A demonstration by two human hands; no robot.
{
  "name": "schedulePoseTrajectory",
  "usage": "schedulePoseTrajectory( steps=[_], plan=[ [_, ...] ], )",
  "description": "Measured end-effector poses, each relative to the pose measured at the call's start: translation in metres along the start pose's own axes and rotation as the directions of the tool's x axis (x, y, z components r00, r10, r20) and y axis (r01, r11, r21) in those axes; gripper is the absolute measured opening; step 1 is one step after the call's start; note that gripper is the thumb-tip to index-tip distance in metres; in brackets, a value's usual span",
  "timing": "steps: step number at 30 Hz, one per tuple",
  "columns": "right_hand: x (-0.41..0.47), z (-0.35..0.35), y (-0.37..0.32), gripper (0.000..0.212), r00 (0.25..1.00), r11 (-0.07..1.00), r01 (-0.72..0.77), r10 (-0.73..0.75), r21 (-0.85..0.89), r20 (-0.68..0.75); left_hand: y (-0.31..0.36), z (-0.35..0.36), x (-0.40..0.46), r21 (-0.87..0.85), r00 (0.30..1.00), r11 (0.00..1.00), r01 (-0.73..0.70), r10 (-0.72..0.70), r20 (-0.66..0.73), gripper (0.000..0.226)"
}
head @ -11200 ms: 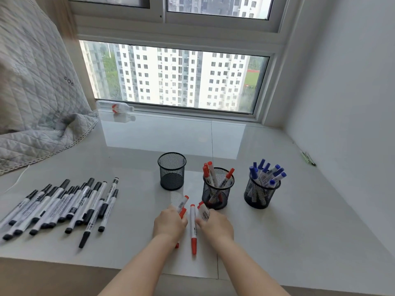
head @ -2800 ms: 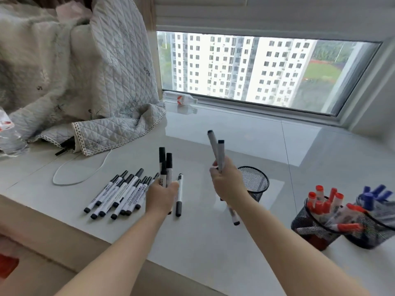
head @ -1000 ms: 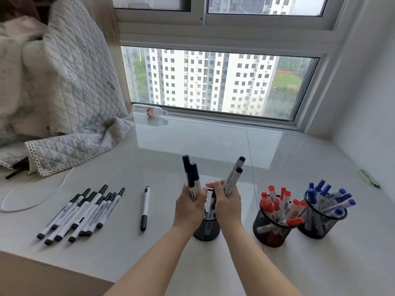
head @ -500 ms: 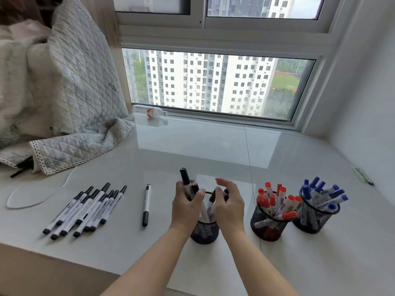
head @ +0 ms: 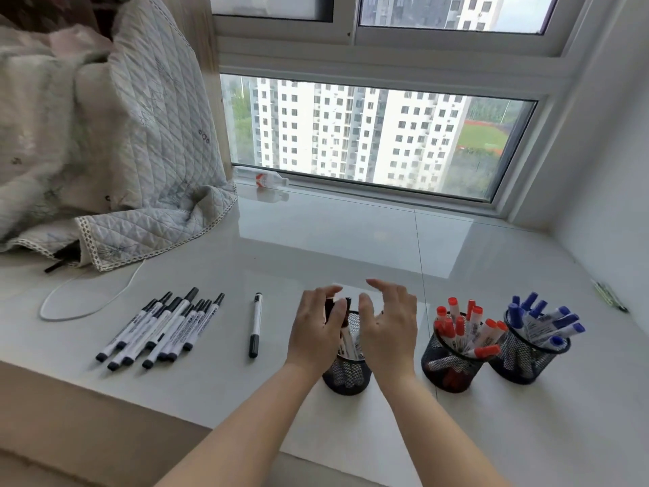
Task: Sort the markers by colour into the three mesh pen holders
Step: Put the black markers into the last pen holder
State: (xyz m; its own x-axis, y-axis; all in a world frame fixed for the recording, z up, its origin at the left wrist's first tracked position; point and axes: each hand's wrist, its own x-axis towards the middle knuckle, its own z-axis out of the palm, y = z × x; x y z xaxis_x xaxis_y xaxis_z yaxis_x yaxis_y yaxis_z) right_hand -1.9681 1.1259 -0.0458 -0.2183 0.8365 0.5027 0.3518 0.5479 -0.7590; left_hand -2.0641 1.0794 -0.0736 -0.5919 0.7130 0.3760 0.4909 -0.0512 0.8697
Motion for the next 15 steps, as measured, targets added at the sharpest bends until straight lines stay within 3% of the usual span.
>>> schedulePoseTrajectory(
  steps=[4, 7, 11, 15],
  plan=[
    [-0.015, 0.018, -0.043, 0.024, 0.948, 0.956, 0.295, -0.294, -0.012, -0.123, -0.015, -0.041, -0.009, 0.015, 0.996, 1.000, 0.004, -0.003, -0.092, 0.023],
    [-0.032, 0.046, -0.064, 0.019, 0.918, 0.912, 0.397, -0.396, 0.105, -0.029, -0.039, -0.089, -0.014, 0.151, 0.990, 0.986, 0.068, -0.048, -0.135, 0.019],
    [-0.054, 0.092, -0.068, 0.016, 0.926, 0.951, 0.266, -0.298, 0.158, 0.232, -0.075, -0.160, -0.017, 0.350, 0.966, 0.918, 0.185, -0.105, -0.235, 0.018],
    [-0.056, 0.135, -0.052, 0.028, 0.896, 0.991, 0.067, -0.008, -0.119, 0.444, -0.103, -0.217, -0.009, 0.497, 0.922, 0.797, 0.344, -0.186, -0.339, 0.020]
  ],
)
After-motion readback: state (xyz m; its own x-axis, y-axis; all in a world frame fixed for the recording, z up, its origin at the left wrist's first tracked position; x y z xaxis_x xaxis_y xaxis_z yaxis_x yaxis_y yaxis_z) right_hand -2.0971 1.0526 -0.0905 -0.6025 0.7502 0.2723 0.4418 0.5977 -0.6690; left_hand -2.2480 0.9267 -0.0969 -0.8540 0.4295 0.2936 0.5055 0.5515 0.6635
